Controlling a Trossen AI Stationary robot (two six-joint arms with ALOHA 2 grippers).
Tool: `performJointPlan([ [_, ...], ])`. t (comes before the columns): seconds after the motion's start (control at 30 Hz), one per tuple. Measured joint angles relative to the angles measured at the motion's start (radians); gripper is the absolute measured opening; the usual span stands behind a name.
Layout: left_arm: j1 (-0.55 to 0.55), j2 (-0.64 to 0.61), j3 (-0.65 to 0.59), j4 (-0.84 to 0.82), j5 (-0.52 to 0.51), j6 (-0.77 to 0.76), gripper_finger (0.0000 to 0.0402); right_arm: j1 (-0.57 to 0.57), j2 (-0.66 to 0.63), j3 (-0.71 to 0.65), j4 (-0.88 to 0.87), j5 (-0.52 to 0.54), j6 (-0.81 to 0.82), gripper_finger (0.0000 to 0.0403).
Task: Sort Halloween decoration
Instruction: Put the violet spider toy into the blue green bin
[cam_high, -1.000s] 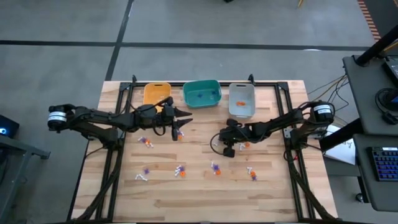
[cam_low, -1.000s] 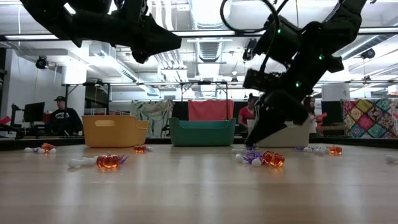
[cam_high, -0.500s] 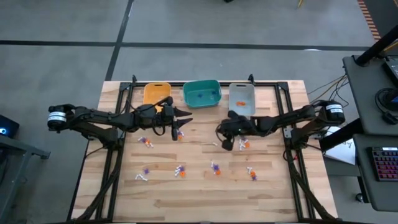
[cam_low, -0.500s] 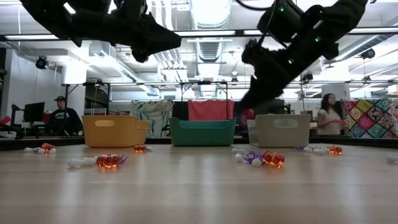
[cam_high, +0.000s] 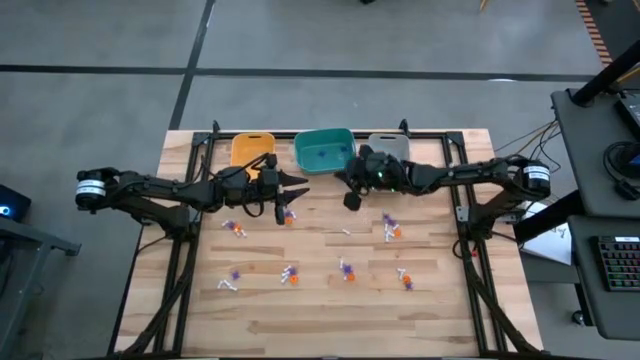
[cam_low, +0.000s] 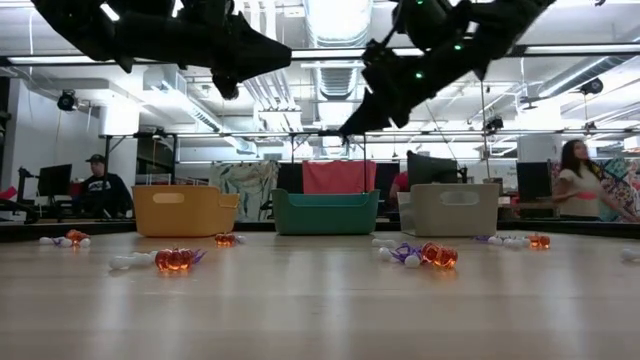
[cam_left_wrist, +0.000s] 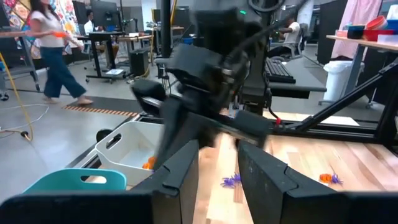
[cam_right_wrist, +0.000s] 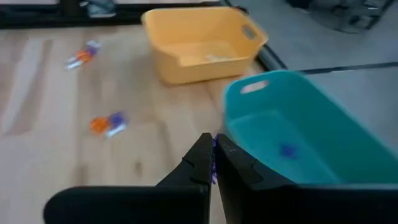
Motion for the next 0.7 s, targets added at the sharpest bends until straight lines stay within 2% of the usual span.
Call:
performJointPlan([
  [0.27, 0.000, -0.001, 0.000, 0.000, 0.000, -0.002, 0.0095, -0.116, 0.115, 0.150, -0.029, 0.001, -0.031, 0.0008],
  [0.43, 0.000, -0.001, 0.000, -0.001, 0.000, -0.017, 0.0095, -0.176, 0.226, 0.236, -0.031, 0.010, 0.041, 0.0008],
  [0.7, 0.000, -0.001, 0.000, -0.012, 0.000, -0.041, 0.0095, -0.217, 0.391, 0.388, -0.127, 0.010, 0.105, 0.0009],
])
